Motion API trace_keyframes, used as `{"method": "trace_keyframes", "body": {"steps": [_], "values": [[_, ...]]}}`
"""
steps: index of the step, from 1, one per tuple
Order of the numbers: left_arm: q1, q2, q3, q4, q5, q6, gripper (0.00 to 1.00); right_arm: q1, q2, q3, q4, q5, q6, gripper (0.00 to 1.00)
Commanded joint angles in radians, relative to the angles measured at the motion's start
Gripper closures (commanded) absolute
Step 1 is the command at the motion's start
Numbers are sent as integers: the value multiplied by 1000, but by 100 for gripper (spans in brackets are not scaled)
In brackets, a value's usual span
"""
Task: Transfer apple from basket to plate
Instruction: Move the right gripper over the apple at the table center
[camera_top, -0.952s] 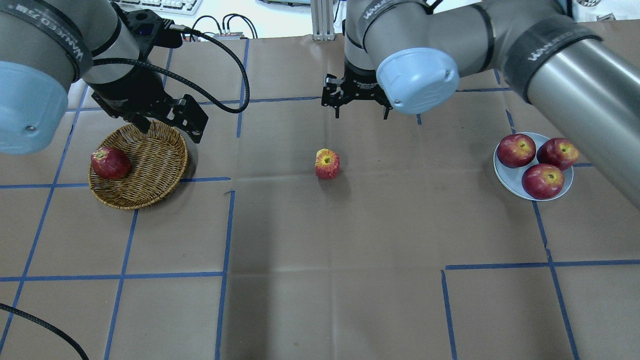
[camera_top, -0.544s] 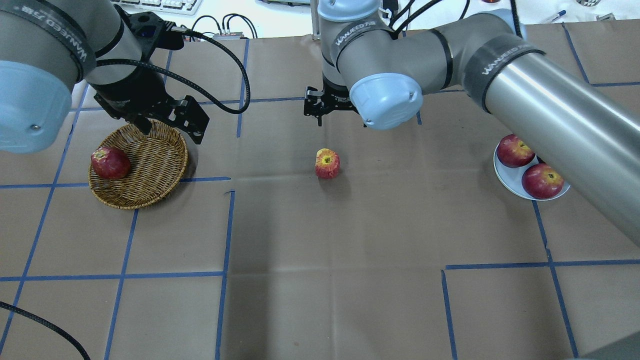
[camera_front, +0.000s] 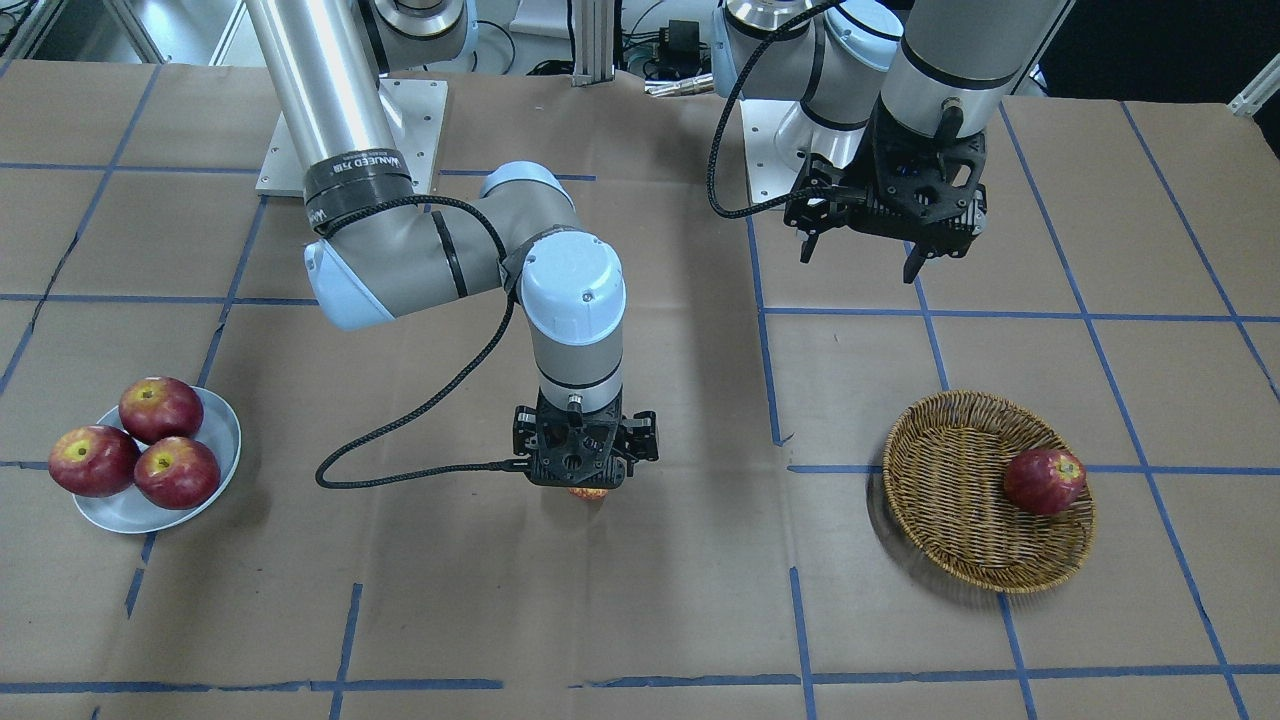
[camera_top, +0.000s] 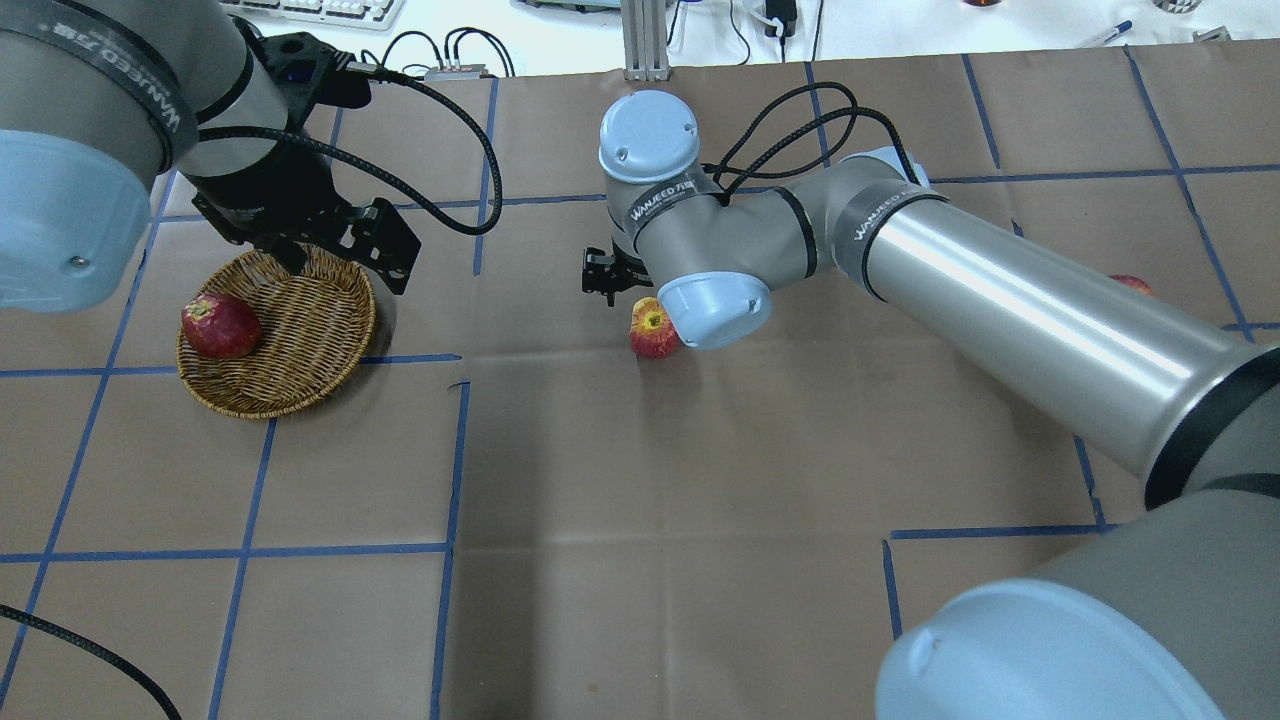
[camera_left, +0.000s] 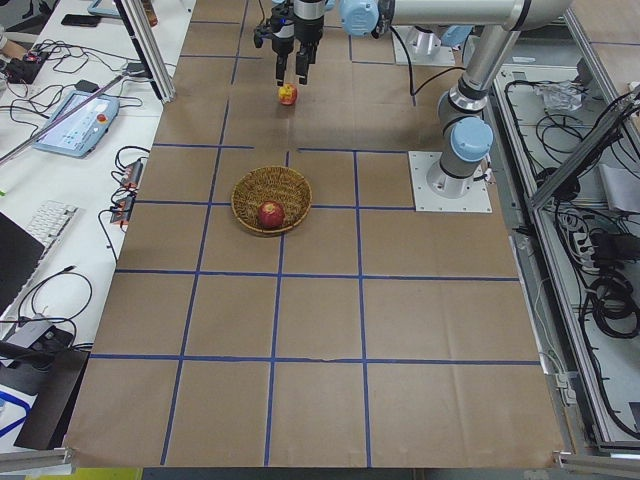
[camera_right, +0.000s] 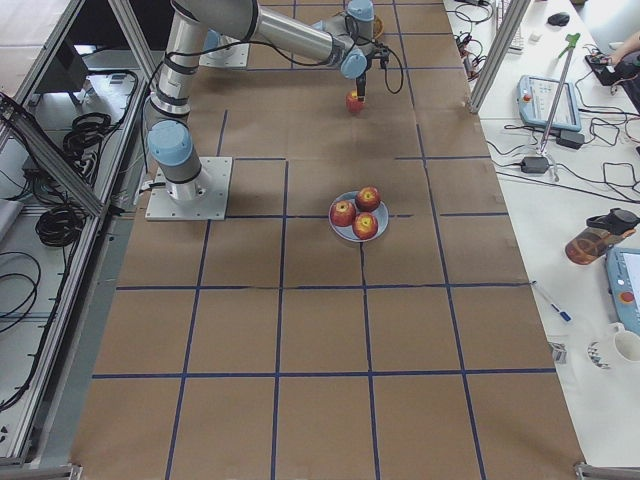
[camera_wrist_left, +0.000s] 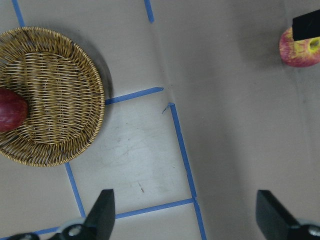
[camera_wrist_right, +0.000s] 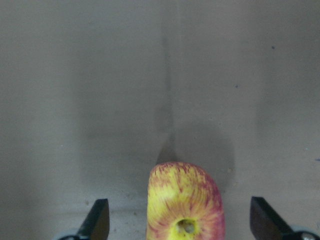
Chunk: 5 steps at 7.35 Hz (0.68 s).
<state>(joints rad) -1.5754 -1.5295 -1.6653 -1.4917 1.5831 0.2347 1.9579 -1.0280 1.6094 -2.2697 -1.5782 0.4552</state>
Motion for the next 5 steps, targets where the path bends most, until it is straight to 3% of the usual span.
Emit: {"method": "trace_keyframes", "body": {"steps": [1, 2, 3, 5], "values": [[0, 2, -7, 5, 0, 0, 1, 1, 23, 55, -53, 9, 2, 0], [0, 3, -8, 5, 0, 2, 1, 1, 29, 64, -69, 6, 3, 0], [0, 3, -8, 5, 0, 2, 1, 1, 43, 66, -133, -2, 0, 15], [0, 3, -8, 5, 0, 3, 1, -2, 56, 60, -136, 0, 0, 42]]}}
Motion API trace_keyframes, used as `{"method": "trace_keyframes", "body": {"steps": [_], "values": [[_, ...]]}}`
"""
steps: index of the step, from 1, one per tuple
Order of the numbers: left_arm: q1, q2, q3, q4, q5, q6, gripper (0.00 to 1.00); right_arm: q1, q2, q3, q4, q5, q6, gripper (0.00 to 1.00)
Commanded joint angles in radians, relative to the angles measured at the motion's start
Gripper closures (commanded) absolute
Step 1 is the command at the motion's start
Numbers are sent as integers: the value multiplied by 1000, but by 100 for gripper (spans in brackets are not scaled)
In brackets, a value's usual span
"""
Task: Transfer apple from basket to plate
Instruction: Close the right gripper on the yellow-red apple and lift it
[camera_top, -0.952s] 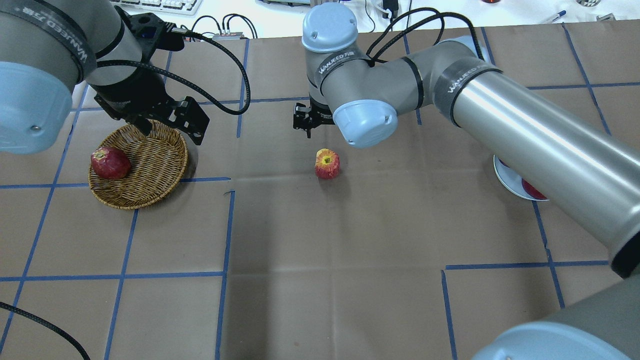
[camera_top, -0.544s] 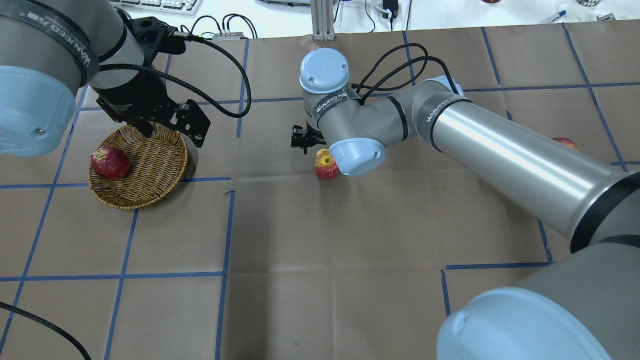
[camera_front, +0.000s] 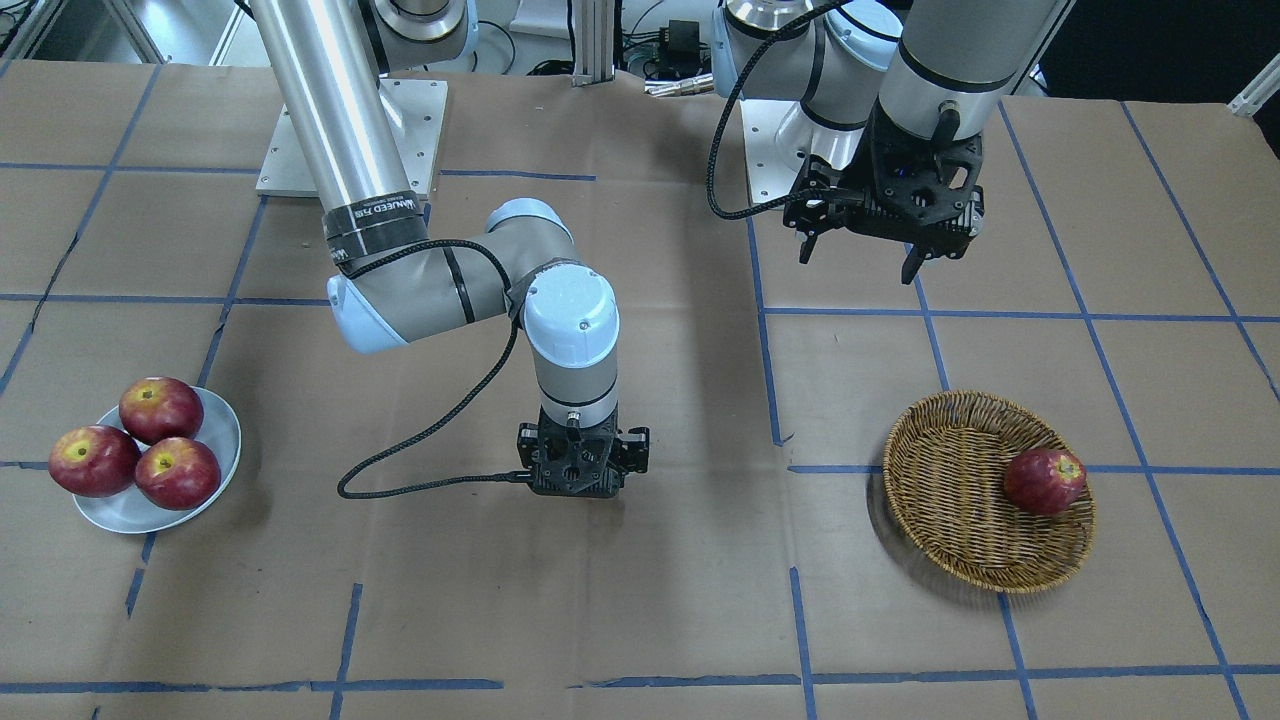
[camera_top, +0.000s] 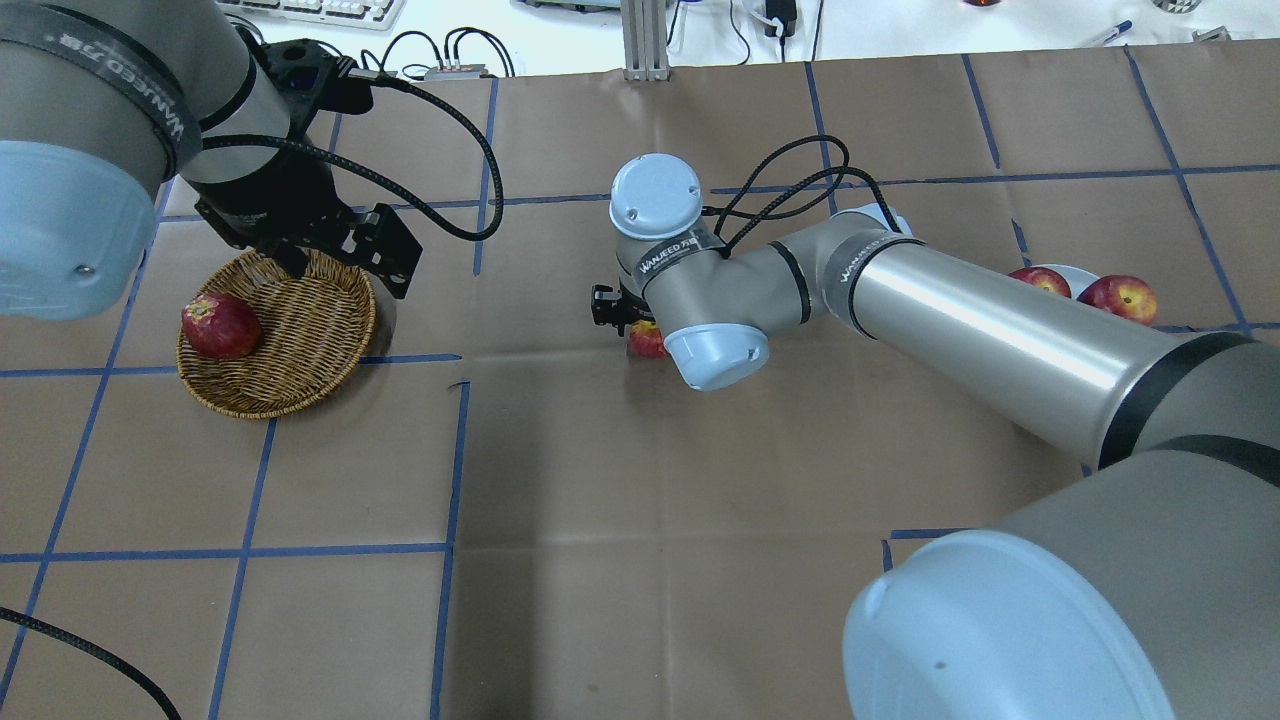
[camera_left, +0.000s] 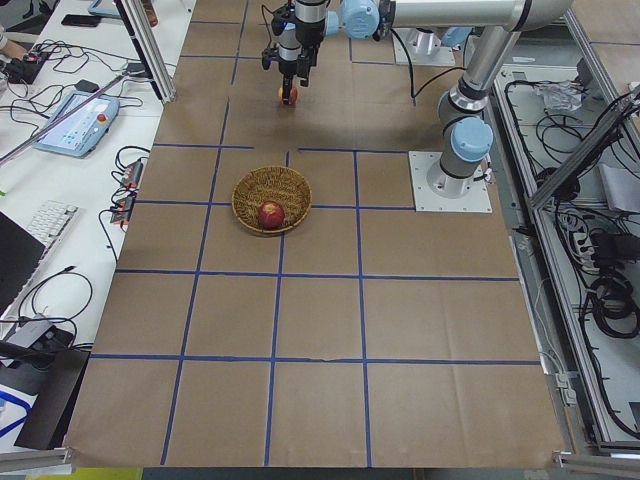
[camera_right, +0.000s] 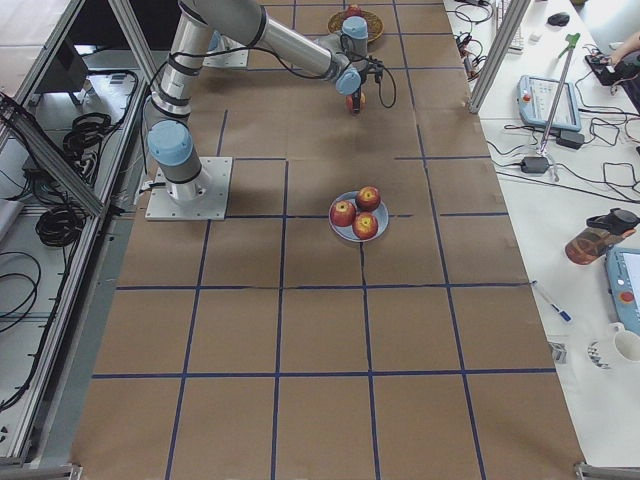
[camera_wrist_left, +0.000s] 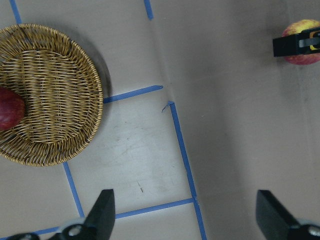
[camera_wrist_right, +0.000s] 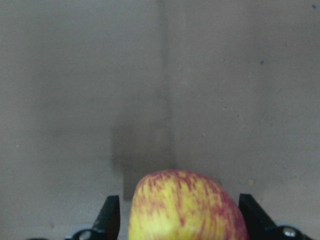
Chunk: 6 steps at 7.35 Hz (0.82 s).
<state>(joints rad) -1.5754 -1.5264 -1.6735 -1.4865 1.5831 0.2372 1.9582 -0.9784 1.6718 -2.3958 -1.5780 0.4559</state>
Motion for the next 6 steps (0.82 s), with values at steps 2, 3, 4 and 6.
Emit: {"method": "trace_keyframes", "body": {"steps": [2, 3, 4, 6], "values": [[0, 0, 0, 0, 0, -1, 1, -10, -8, -6, -2, -1, -2, 46], [0, 0, 0, 0, 0, 1, 1, -13, -28, -10, 3, 4, -2, 46], [0, 0, 0, 0, -2, 1, 1, -27, -67, -23, 59, 7, -5, 46], [0, 0, 0, 0, -2, 1, 1, -86, -198, -61, 270, 9, -61, 46]]}}
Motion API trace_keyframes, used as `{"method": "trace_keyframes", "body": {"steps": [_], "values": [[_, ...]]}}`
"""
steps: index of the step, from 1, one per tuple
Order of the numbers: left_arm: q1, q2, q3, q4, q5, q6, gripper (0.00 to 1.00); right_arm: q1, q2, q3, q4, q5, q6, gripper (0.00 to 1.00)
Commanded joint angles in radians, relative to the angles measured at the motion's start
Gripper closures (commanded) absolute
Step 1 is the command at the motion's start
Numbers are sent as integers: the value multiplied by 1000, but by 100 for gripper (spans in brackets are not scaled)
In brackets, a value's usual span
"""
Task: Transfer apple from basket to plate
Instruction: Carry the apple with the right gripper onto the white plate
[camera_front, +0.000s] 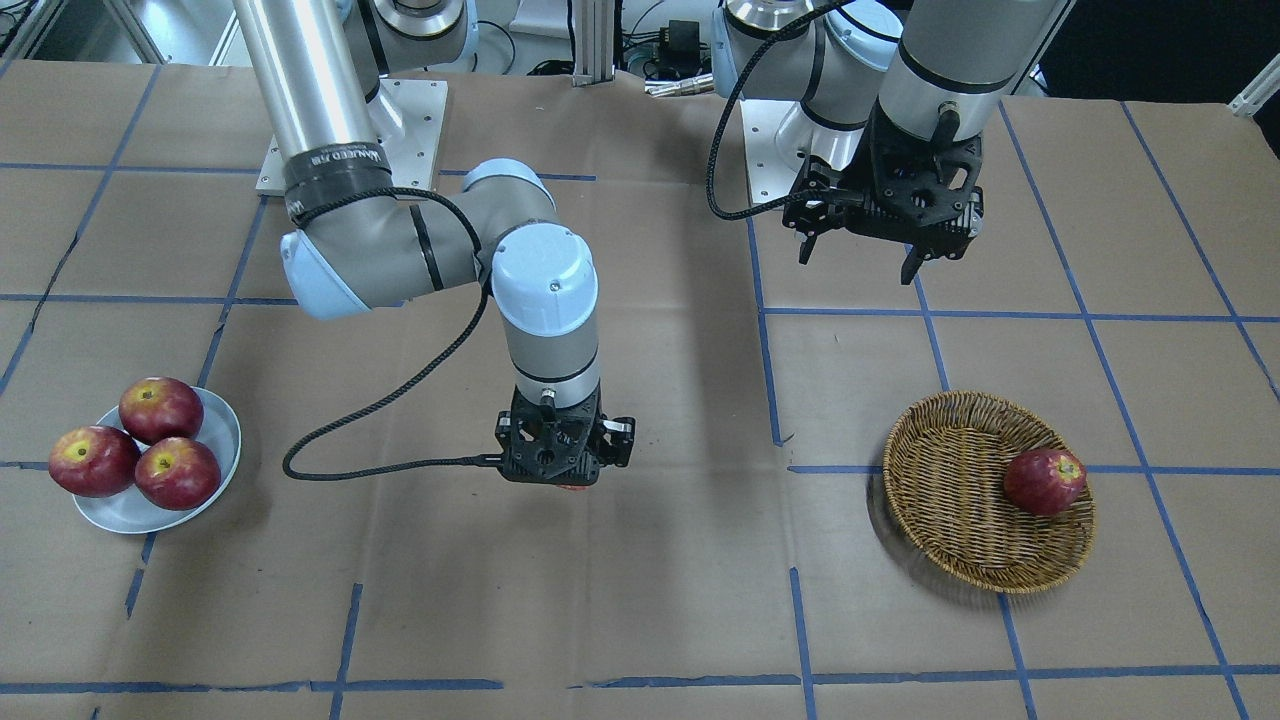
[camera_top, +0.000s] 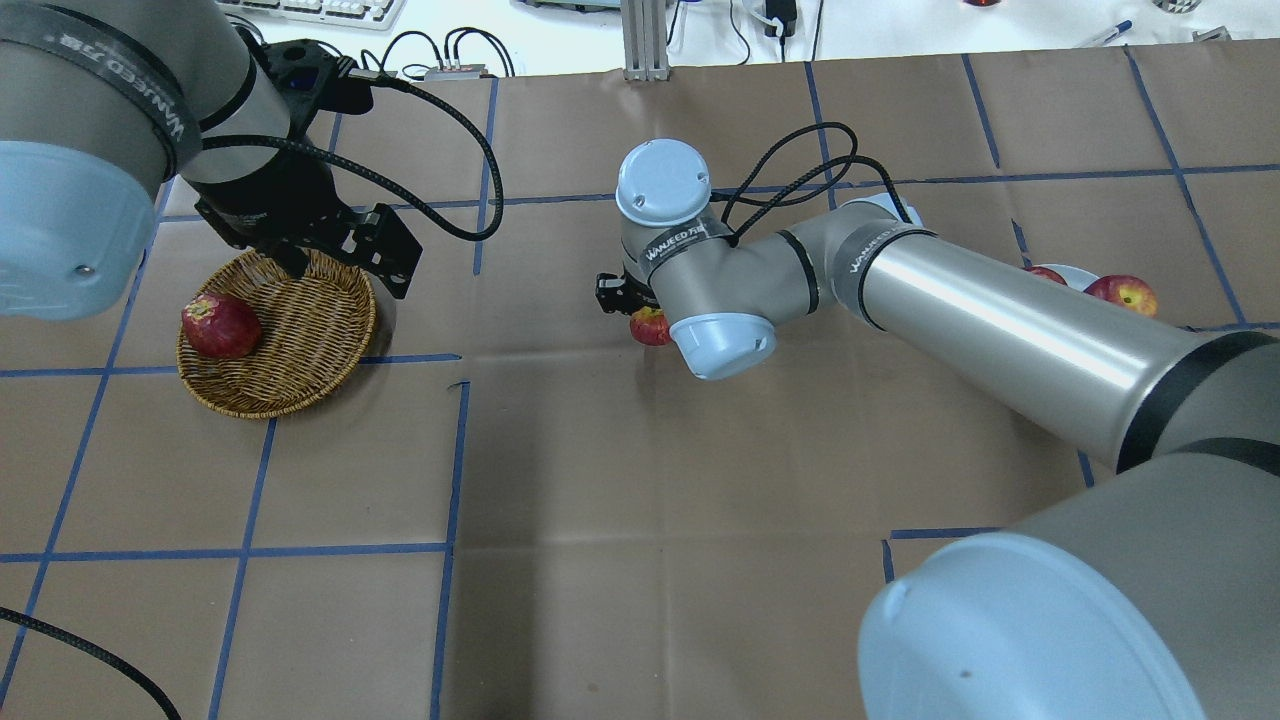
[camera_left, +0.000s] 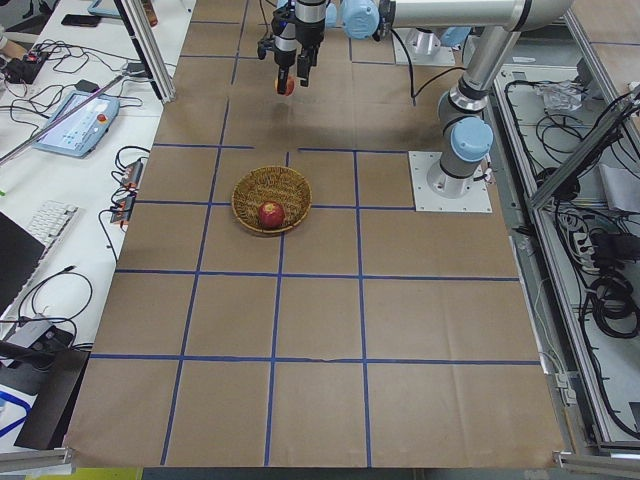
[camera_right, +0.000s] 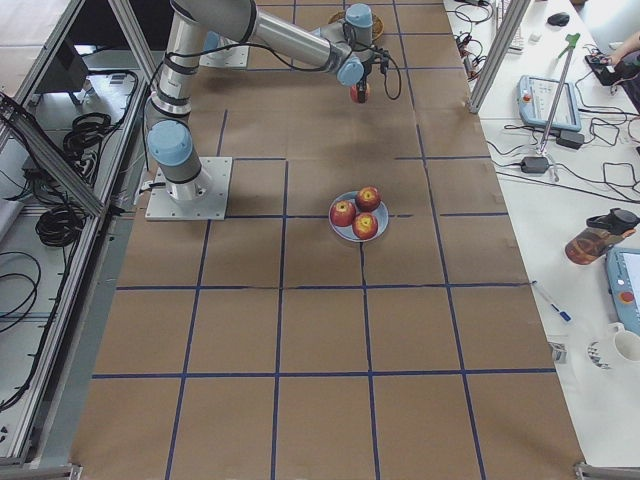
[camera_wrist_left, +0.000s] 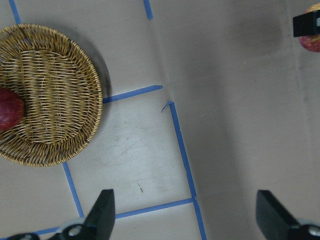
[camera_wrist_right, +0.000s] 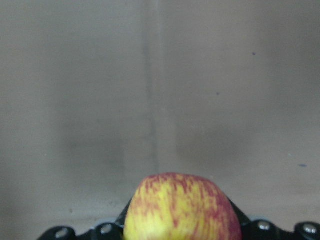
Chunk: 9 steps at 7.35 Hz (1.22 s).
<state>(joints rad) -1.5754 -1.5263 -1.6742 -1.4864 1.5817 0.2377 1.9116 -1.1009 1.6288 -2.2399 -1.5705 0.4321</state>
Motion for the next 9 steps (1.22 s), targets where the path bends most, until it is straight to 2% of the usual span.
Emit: {"method": "trace_keyframes", "body": {"steps": [1, 3, 4, 7, 9], "values": [[0, 0, 1, -2, 0, 0, 1, -133, -141, -17, 196, 3, -137, 46], [0, 0, 1, -3, 0, 0, 1, -324, -226, -14, 293, 0, -374, 46], [0, 0, 1, -3, 0, 0, 1, -421, -243, -7, 298, 0, -465, 46], [0, 0, 1, -6, 0, 0, 1, -638, -238, 3, 313, -6, -706, 46], [0, 0, 1, -6, 0, 0, 1, -761, -232, 70, 298, 4, -873, 46]]}}
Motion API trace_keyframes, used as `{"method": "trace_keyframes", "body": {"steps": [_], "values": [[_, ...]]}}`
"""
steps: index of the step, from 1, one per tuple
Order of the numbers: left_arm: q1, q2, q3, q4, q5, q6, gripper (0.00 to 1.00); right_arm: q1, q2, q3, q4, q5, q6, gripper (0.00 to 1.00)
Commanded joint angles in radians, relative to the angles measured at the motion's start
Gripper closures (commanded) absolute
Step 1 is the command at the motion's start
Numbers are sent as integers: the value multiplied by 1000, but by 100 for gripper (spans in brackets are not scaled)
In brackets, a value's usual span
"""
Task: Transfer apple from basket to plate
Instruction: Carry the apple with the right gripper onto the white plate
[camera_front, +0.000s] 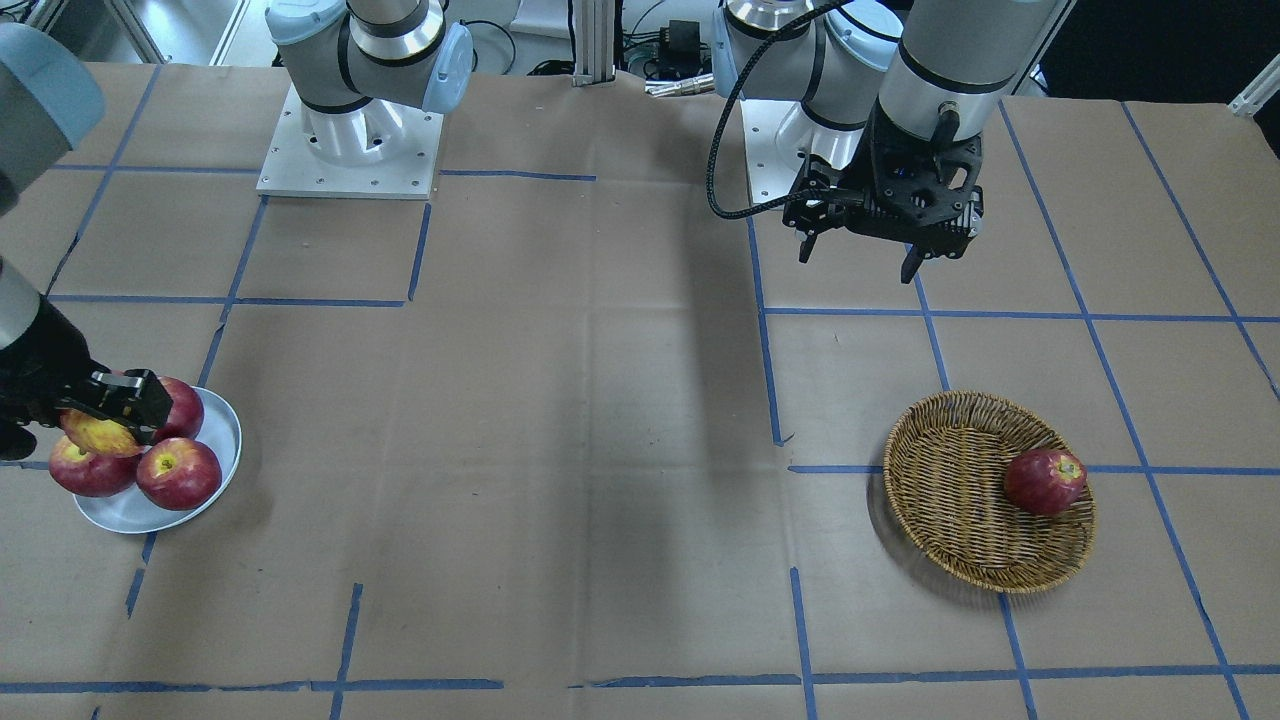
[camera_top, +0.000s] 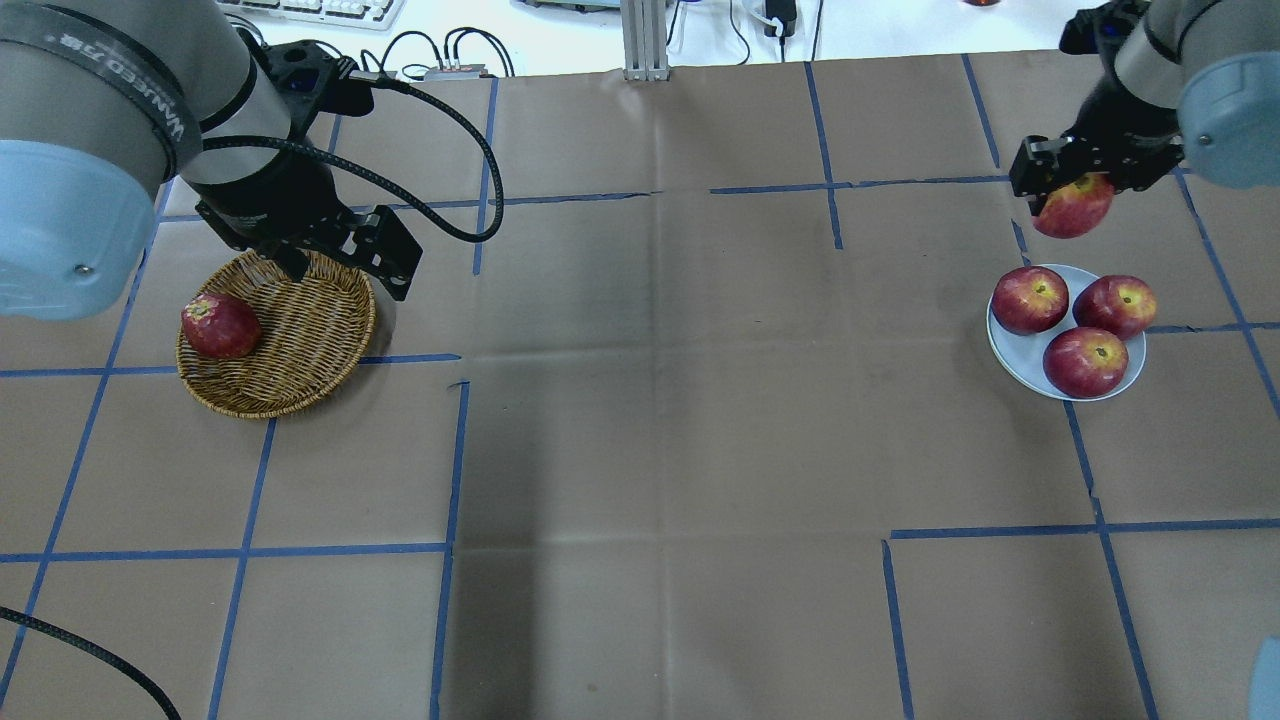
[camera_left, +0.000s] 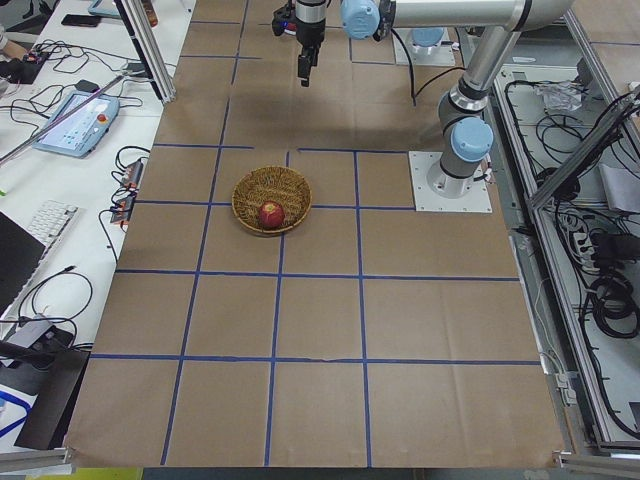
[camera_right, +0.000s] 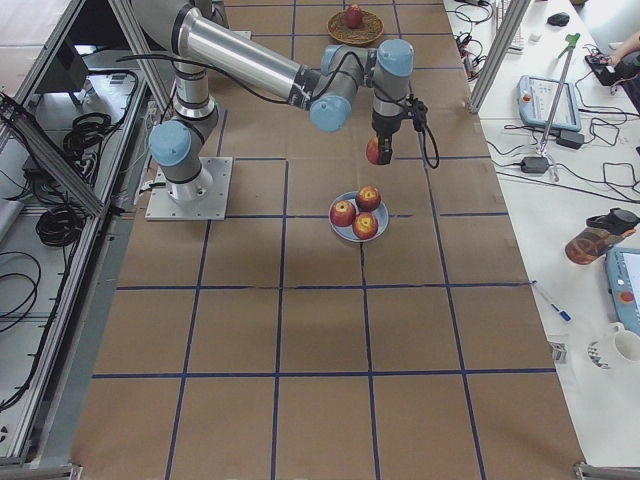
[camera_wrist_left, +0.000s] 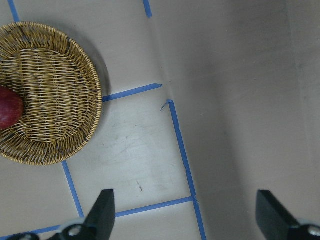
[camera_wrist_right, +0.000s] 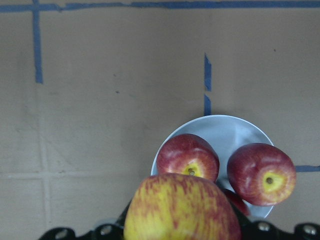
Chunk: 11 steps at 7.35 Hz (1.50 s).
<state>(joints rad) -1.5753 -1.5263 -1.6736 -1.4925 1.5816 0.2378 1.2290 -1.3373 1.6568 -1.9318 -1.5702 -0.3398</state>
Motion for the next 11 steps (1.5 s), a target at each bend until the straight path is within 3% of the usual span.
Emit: {"method": "trace_keyframes", "body": {"steps": [1, 3, 9, 10, 11], "values": [[0, 0, 0, 0, 0, 0, 1, -86, 7, 84, -39, 4, -110, 46], [1, 2, 0, 0, 0, 2, 1, -89, 77, 123, -137, 3, -133, 46], [3, 2, 0, 0, 0, 5, 1, -120, 98, 140, -134, -14, -146, 44], [3, 2, 0, 0, 0, 5, 1, -125, 99, 146, -133, -14, -146, 30], [3, 2, 0, -2, 0, 6, 1, -125, 98, 150, -131, -13, -140, 0]]}}
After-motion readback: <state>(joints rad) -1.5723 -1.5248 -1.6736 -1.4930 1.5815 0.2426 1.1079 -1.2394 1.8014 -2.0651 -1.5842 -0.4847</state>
